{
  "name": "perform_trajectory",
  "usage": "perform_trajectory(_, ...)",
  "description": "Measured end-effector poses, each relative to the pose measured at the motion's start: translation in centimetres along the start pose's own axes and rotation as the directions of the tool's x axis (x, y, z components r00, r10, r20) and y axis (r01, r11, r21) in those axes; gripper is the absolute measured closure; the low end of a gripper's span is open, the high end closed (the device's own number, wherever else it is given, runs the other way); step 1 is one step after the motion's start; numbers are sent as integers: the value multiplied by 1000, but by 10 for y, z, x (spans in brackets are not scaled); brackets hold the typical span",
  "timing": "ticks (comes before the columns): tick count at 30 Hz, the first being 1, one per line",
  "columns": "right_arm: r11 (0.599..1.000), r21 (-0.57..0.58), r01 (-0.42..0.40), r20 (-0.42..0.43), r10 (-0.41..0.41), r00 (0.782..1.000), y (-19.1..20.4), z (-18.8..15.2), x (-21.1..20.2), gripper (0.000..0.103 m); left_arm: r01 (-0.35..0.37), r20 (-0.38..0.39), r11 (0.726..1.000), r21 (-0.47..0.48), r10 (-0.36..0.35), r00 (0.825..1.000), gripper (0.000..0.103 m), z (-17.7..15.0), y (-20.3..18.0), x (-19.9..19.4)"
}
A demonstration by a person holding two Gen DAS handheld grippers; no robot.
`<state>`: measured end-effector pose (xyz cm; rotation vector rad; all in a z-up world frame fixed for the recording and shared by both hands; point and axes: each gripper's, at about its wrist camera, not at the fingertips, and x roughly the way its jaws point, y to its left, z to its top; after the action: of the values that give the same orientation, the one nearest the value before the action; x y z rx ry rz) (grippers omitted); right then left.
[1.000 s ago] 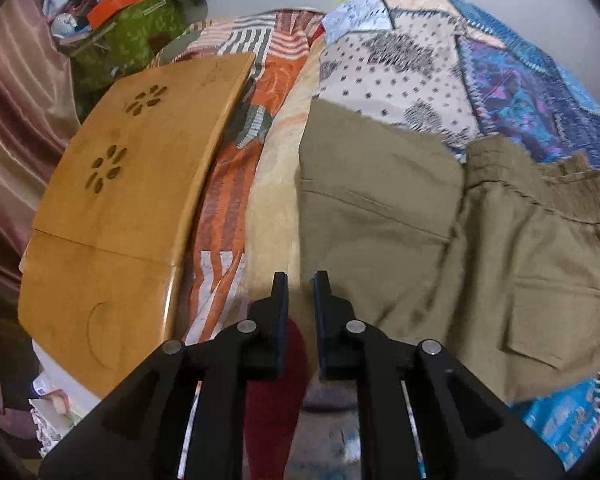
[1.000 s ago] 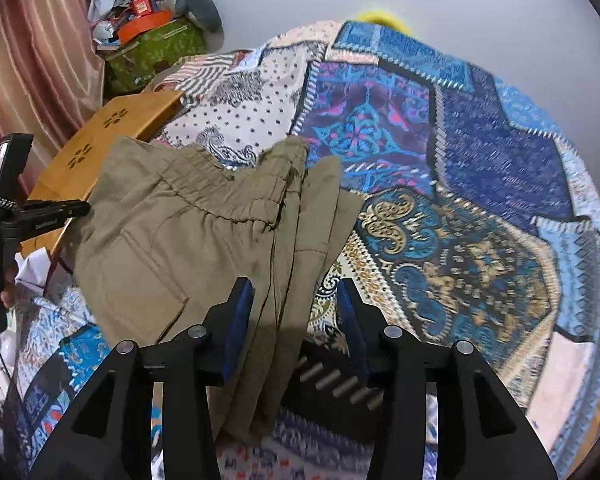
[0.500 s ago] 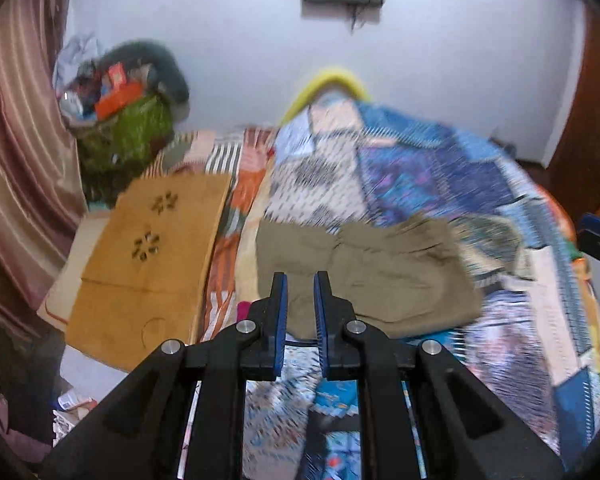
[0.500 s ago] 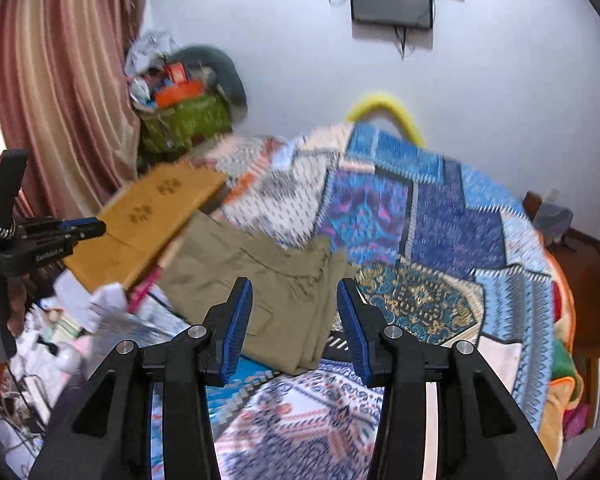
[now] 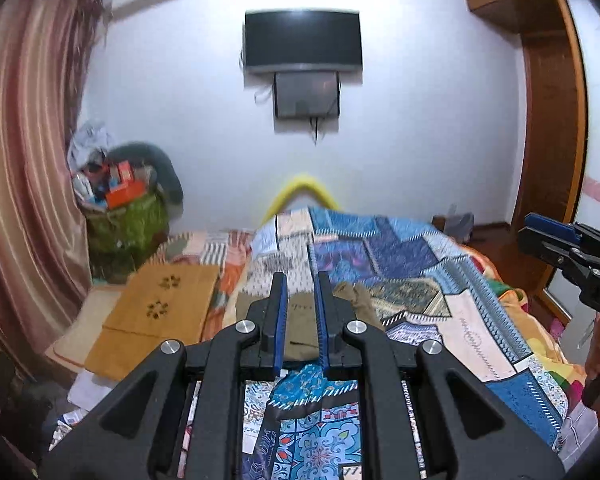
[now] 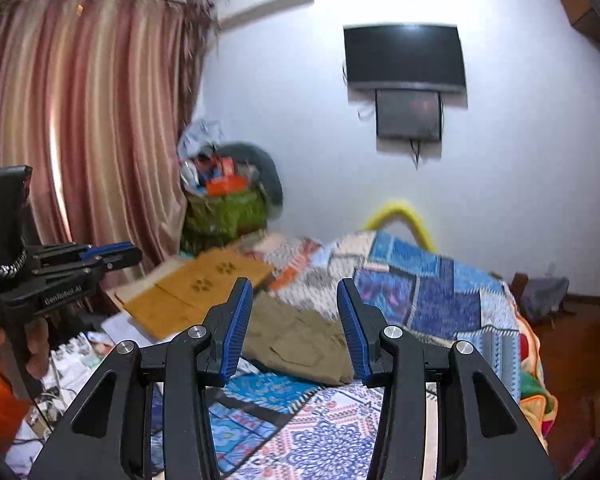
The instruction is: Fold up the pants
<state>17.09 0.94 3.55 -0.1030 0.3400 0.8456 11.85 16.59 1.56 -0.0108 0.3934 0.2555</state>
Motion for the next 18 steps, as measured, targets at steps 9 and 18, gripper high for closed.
perform_trajectory(9, 1000, 7, 11, 125, -12, 992, 26, -19, -48, 63, 13, 155, 1000, -6, -12, 988, 44, -23, -23, -72)
perform_trajectory(18, 997, 23, 75, 201, -78, 976, 37, -29, -70, 20, 6, 213, 1000, -24, -1, 977, 0, -35, -31, -92)
